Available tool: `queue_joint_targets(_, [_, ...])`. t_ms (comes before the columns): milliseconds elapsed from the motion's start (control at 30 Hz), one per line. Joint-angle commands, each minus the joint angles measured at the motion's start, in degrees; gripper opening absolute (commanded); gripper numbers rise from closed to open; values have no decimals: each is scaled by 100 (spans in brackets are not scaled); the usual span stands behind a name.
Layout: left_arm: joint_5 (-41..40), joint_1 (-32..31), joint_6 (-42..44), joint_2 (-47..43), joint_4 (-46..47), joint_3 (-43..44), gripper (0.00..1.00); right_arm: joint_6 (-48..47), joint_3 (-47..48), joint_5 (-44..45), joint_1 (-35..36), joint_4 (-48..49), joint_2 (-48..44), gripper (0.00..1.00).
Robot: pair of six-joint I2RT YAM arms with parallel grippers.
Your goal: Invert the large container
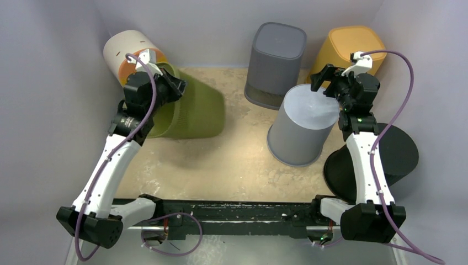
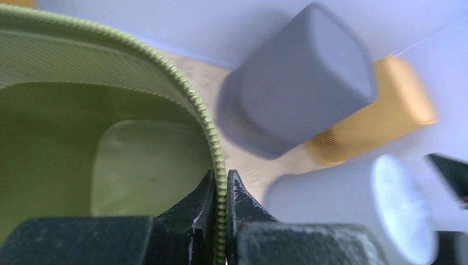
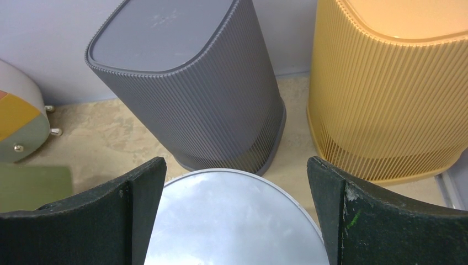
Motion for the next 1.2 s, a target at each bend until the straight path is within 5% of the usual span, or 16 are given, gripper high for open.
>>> queue_joint_targets(0, [1435, -71, -1884, -7, 3582, -737, 0, -30, -12, 107, 3, 150, -138, 100])
queue_joint_targets(300, [1407, -213, -3775, 340, 7131, -2226, 0, -58, -18, 117, 3, 66, -191, 100])
queue_joint_targets(533, [733, -203, -3802, 29, 7803, -3637, 0, -62, -83, 150, 3, 99, -145, 100])
queue_joint_targets(833, [458, -75, -4650, 573, 9953, -5052, 0, -79, -56, 315, 2, 105, -68, 100])
queue_joint_targets(1033, [505, 263, -5829, 1570, 12445, -5440, 0, -124, 32, 427, 3, 92, -27, 100])
queue_joint_targets(1167, [602, 452, -5955, 1639, 12577, -5441, 0, -200, 101, 461, 2, 84, 11, 100])
